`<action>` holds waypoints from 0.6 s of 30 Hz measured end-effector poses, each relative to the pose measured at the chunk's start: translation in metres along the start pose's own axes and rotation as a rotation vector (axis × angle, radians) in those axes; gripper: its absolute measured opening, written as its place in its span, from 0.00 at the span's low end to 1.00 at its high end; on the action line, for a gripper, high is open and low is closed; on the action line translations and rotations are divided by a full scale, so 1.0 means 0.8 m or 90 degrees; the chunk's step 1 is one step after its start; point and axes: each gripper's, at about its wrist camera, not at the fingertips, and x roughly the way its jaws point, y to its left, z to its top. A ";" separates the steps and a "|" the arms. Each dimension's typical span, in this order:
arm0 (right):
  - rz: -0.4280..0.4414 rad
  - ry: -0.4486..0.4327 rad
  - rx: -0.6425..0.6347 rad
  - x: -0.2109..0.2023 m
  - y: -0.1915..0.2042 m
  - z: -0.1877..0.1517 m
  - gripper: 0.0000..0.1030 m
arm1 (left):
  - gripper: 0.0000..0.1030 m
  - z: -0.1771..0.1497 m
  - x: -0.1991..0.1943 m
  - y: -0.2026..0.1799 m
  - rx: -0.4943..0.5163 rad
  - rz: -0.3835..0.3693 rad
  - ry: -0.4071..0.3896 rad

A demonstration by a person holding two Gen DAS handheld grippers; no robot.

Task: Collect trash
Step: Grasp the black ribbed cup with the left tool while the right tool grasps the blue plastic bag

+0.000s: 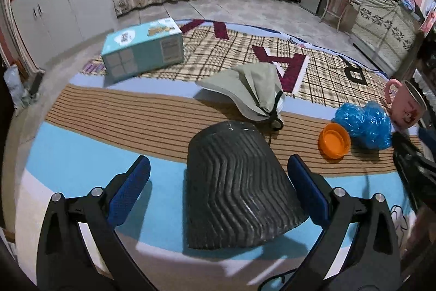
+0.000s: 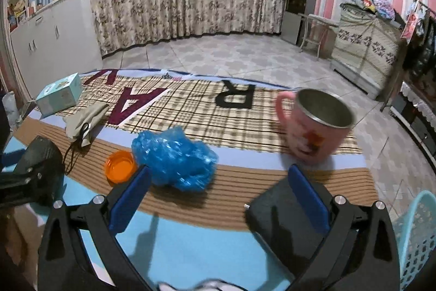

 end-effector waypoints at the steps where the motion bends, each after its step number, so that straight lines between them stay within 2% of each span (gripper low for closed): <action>1: 0.001 0.003 0.000 0.004 0.002 0.000 0.95 | 0.92 0.000 0.001 0.001 -0.002 -0.010 0.006; 4: 0.003 0.012 -0.004 0.016 0.007 0.002 0.93 | 0.80 0.000 0.003 0.002 -0.013 -0.053 0.023; 5: 0.007 0.019 -0.007 0.019 0.009 0.001 0.84 | 0.73 -0.001 0.003 0.001 -0.017 -0.077 0.032; 6: 0.013 0.026 -0.009 0.022 0.010 0.001 0.73 | 0.72 -0.001 0.004 0.000 -0.019 -0.087 0.038; 9: 0.042 0.033 -0.012 0.026 0.016 0.000 0.58 | 0.72 -0.002 0.000 -0.008 -0.001 -0.072 0.037; 11: 0.057 0.032 -0.025 0.023 0.022 -0.001 0.39 | 0.70 -0.003 -0.004 -0.013 0.013 -0.068 0.031; 12: 0.058 0.029 -0.031 0.021 0.024 0.000 0.33 | 0.67 -0.003 -0.006 -0.013 0.017 -0.068 0.029; 15: 0.045 0.003 -0.045 0.004 0.025 -0.002 0.23 | 0.66 0.001 -0.016 -0.014 0.025 -0.060 0.014; 18: 0.038 -0.028 -0.032 -0.019 0.013 -0.002 0.21 | 0.66 0.008 -0.030 -0.014 0.025 -0.067 -0.010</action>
